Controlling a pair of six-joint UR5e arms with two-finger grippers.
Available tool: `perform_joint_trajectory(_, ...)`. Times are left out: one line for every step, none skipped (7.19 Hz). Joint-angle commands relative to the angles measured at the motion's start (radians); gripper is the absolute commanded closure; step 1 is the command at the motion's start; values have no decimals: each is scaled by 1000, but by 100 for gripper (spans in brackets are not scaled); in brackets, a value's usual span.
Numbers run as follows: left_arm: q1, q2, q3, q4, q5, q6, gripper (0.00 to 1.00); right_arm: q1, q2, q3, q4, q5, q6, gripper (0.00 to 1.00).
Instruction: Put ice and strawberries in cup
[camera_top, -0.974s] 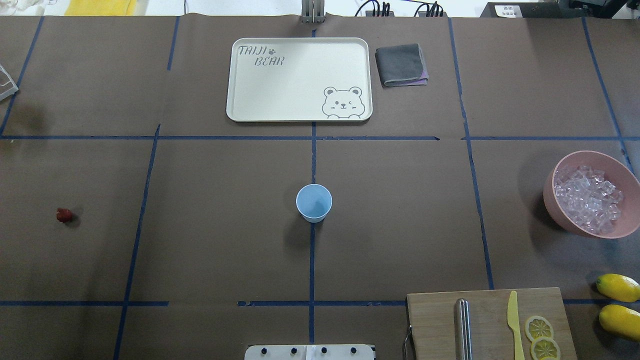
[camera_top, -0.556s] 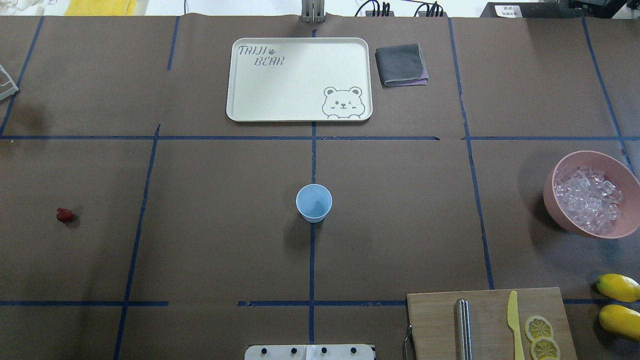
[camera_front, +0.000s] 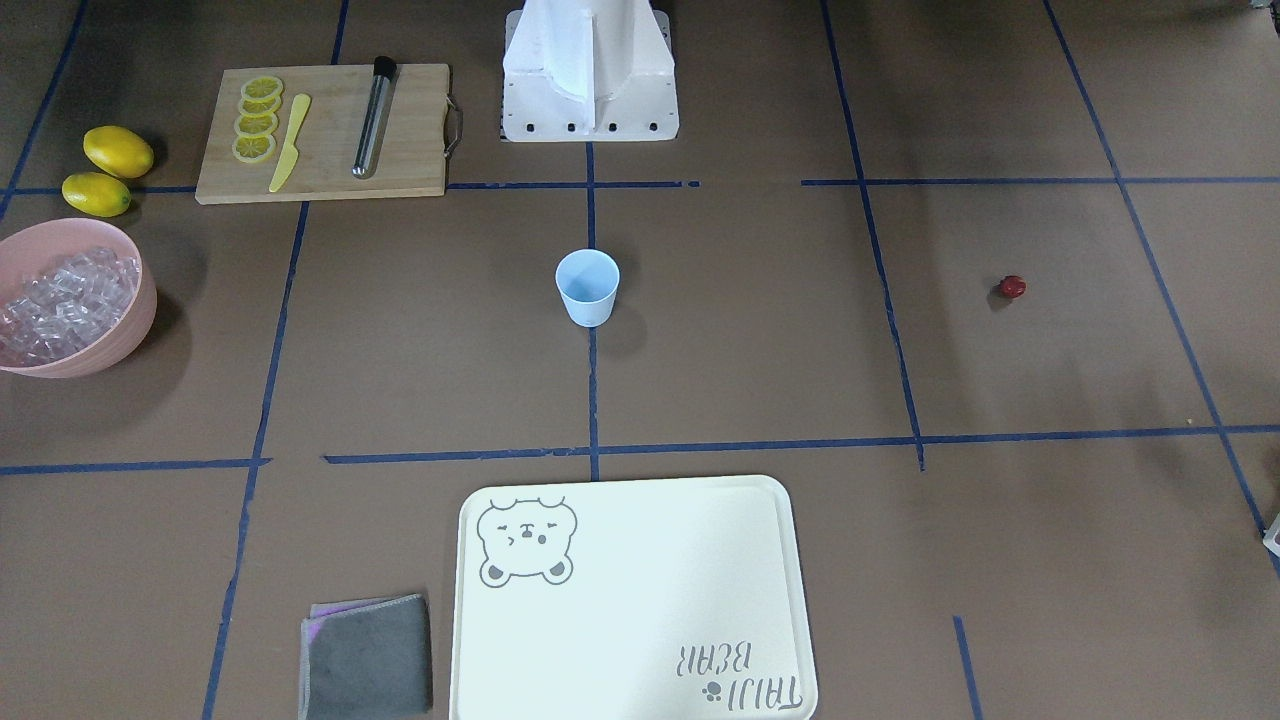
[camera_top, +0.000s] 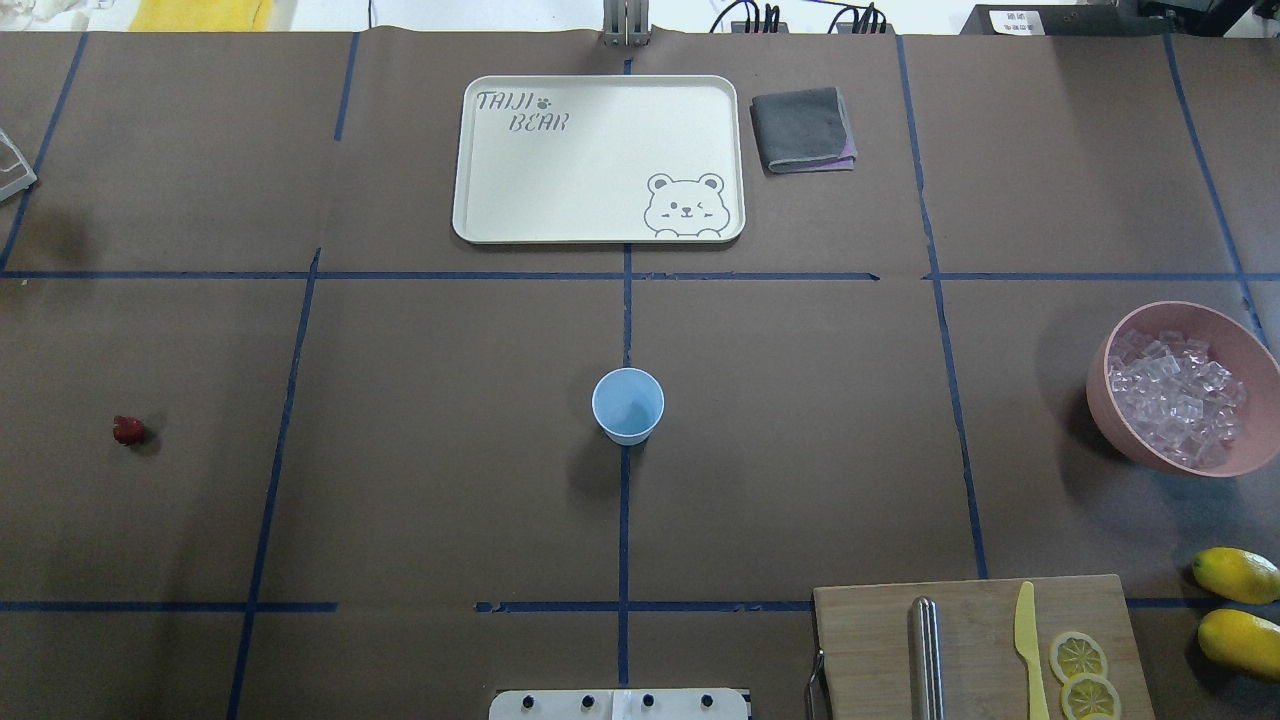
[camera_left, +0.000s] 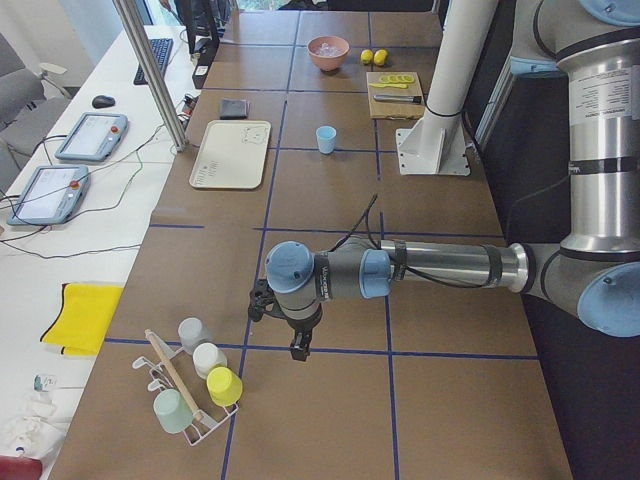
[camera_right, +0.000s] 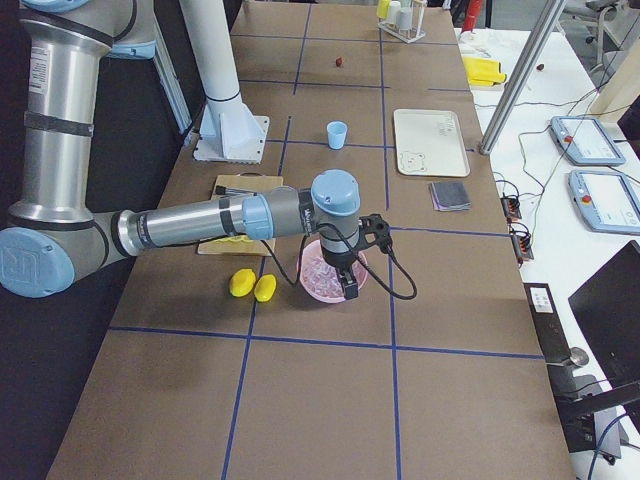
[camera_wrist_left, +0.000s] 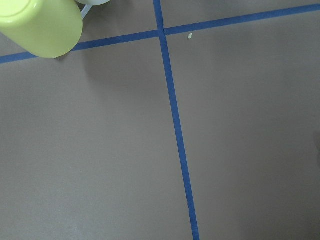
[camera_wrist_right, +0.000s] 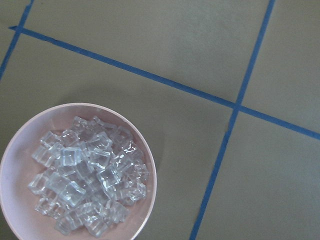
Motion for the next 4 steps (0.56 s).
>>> perform_joint_trajectory(0, 0, 0, 0, 1, 1, 0, -105, 1, -8, 106, -8, 35, 0)
perform_joint_trajectory(0, 0, 0, 0, -1, 1, 0, -177, 14, -10, 144, -19, 97, 1)
perform_joint_trajectory(0, 0, 0, 0, -1, 1, 0, -234, 13, -21, 189, -69, 174, 1)
perform_joint_trajectory(0, 0, 0, 0, 1, 1, 0, -297, 15, -34, 224, -97, 223, 1)
